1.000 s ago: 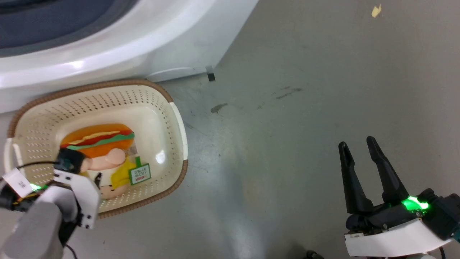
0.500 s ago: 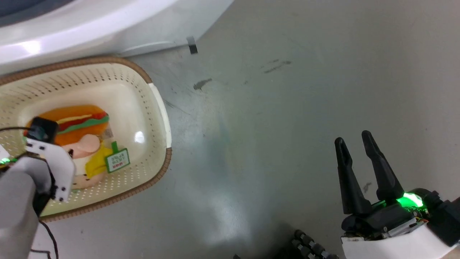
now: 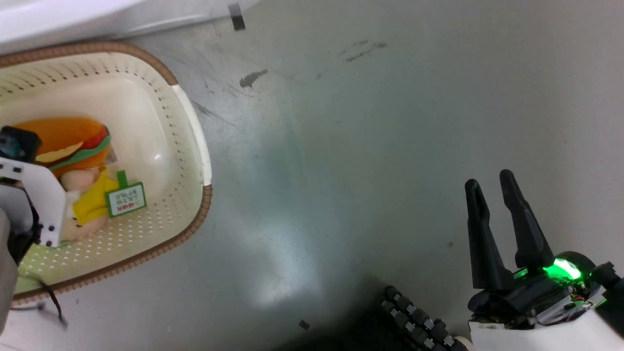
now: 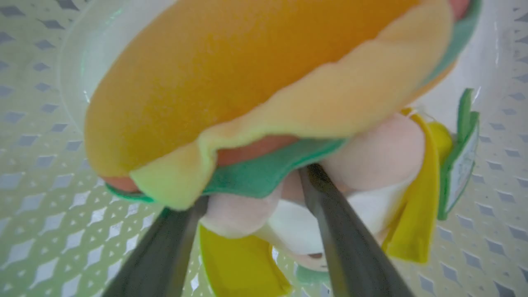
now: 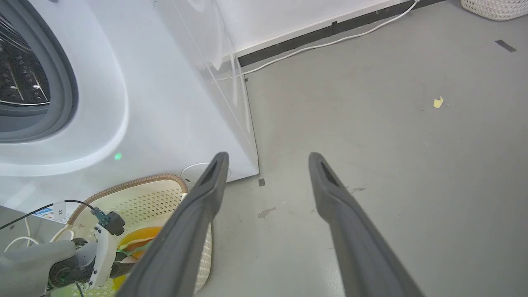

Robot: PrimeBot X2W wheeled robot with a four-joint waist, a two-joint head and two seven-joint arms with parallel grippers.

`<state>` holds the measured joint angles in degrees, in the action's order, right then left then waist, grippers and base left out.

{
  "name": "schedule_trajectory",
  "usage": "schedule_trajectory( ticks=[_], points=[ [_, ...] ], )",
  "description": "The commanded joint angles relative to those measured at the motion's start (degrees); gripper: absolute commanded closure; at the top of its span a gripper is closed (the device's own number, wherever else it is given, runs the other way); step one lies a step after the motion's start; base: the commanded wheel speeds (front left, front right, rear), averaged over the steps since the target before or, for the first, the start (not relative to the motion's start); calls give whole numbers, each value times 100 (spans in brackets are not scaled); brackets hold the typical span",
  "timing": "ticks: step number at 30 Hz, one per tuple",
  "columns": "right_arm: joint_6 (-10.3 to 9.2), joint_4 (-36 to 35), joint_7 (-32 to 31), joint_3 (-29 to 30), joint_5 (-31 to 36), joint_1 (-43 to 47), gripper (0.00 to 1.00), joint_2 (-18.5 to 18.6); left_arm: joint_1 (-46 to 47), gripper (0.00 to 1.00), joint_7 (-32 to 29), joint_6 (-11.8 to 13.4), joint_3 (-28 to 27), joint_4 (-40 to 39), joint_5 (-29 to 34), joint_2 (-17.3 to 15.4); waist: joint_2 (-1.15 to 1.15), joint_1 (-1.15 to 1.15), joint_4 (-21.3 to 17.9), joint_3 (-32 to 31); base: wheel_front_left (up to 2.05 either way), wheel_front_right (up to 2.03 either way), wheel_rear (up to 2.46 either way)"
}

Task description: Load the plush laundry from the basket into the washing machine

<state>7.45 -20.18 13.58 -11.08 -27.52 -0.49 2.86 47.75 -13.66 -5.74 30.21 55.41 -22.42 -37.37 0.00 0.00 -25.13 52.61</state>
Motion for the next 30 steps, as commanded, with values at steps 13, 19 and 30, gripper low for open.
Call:
schedule_trajectory(
  ticks=[13,19,30],
  points=[
    [3,-5,141,-334,237,-475,0,1,150,100,379,-79,64,662,-566,-202,0,0,-311,-84,0,0,0],
    [3,242,141,-35,568,-465,0,1,-145,100,833,-106,48,712,-785,344,0,0,76,-960,0,0,0],
    [3,733,141,482,1196,-115,0,1,-1006,100,2007,-169,125,702,-1271,1335,0,0,864,-2797,0,0,0]
  ],
)
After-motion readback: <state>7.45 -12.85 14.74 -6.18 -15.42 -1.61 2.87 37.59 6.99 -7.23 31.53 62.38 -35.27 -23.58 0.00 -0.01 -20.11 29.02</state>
